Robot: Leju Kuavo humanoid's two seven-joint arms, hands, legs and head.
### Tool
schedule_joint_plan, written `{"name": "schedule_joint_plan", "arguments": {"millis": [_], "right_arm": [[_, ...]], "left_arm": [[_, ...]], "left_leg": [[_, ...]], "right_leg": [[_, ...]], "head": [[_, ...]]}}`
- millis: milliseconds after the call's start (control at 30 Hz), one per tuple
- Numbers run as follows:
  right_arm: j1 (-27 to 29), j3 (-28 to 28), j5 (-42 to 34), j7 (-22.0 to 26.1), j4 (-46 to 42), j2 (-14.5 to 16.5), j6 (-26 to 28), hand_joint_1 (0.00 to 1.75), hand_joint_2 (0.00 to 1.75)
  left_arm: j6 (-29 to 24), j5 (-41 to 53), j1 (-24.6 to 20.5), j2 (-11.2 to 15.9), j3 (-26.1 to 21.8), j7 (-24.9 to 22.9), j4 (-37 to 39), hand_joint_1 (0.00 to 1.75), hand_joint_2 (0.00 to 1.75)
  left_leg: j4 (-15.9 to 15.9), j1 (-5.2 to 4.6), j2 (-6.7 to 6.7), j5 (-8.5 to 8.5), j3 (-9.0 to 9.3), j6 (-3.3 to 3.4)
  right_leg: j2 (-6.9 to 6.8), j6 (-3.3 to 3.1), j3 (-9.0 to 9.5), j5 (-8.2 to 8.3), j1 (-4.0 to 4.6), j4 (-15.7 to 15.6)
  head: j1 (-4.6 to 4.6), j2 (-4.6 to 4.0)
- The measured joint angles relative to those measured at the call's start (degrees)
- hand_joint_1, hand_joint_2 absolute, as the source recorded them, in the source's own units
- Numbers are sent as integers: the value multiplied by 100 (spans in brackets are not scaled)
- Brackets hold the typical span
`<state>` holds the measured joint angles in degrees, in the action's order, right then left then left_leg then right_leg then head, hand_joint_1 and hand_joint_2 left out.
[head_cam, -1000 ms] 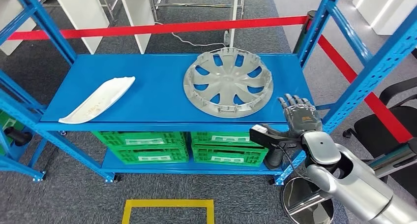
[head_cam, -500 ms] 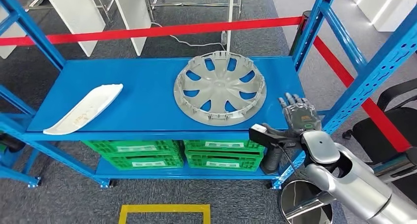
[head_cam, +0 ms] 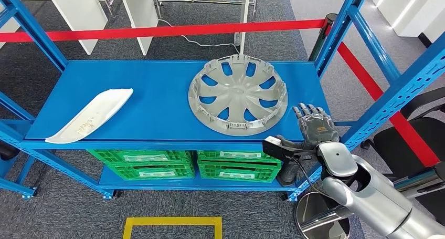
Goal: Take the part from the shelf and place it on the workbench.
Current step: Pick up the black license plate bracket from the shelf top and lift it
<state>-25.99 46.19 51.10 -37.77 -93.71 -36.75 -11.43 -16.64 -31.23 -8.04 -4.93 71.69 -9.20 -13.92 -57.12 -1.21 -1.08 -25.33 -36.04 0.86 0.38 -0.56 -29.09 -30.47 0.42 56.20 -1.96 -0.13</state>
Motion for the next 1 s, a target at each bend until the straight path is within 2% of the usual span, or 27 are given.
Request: {"name": "schedule_joint_plan", "arguments": {"millis": [333, 633, 1000], "right_arm": [[-93, 1, 11, 189, 139, 115, 85, 0, 0], [-379, 130, -82, 681, 559, 439, 362, 0, 0], [-565, 275, -297, 856, 1031, 812, 689, 0, 0]], "left_arm": [[30, 69, -29, 1, 1, -14, 0, 0, 0], [101, 210, -101, 2, 1, -70, 0, 0, 0], [-111, 260, -150, 173, -7, -170, 0, 0, 0]], "left_leg": [[-2, 1, 0, 31, 28, 9], [-2, 4, 0, 33, 34, 6], [-1, 11, 0, 33, 34, 5]], "right_leg": [[-3, -16, 18, 19, 4, 22], [-5, -17, 22, 18, 8, 29], [-4, -20, 21, 16, 15, 30]], "head": [[0, 0], [1, 0], [1, 0]]}}
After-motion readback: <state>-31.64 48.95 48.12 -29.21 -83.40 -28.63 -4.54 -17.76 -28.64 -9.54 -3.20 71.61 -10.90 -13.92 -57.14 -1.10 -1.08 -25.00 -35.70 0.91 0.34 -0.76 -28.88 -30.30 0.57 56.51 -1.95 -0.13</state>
